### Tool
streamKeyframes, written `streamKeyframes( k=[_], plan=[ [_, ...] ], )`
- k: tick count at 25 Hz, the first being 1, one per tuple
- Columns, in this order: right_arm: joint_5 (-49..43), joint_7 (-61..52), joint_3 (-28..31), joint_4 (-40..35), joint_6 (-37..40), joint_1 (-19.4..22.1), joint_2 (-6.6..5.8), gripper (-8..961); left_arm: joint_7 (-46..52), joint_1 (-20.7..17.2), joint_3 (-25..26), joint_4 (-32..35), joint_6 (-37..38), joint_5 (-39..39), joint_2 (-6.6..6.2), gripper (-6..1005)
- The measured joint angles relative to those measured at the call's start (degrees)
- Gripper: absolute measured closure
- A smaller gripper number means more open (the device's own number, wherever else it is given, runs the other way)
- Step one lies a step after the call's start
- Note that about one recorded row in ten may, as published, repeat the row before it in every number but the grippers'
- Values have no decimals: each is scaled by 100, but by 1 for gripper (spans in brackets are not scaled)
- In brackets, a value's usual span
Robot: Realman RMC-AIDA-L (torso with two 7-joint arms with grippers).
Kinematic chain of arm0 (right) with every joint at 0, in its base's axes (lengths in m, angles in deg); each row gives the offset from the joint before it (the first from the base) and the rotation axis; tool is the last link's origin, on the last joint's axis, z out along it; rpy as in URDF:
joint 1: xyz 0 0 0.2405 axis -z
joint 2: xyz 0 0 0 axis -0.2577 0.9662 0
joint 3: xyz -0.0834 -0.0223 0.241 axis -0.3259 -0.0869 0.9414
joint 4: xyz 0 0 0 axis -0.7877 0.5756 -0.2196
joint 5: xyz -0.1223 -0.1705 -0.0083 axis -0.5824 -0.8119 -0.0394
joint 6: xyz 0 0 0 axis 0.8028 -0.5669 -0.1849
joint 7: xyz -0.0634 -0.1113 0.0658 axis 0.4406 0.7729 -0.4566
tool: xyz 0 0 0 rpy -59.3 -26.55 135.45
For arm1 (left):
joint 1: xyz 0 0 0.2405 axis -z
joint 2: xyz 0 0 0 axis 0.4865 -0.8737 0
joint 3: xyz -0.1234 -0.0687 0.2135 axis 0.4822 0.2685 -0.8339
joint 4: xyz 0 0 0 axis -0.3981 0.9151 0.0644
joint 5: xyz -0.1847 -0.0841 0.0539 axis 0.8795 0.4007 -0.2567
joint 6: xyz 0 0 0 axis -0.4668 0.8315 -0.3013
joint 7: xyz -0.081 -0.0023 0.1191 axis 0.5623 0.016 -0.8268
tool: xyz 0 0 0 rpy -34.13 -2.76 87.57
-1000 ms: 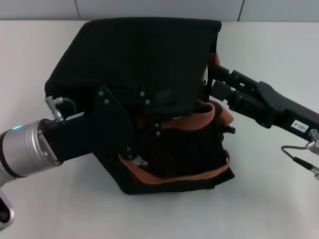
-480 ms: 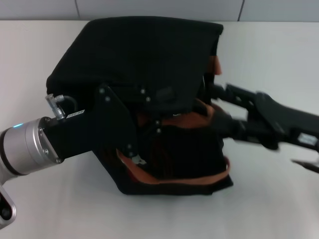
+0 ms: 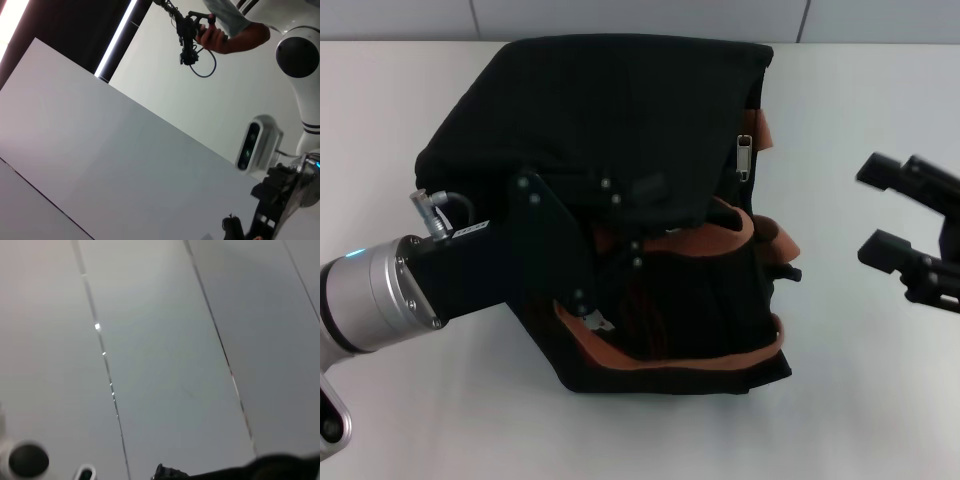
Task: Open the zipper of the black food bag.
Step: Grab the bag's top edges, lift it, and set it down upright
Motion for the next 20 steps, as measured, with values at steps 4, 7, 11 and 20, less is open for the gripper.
streamKeyframes(
  k=[4,7,11,20],
  plan=[
    [24,1637,-12,115,98,34,48,122,-2,7,6,0,0,0,0,819],
    [170,2442,-46,485,82,-83,58,121,-2,15,9,0,-1,-1,0,819],
    [205,2695,-158,828,-202,-377,43,121,-2,14,3,0,-1,-2,0,819],
    [202,1659,-672,957,-1110,-1079,30,121,-3,39,-10,-18,-20,-3,0,819]
  ],
)
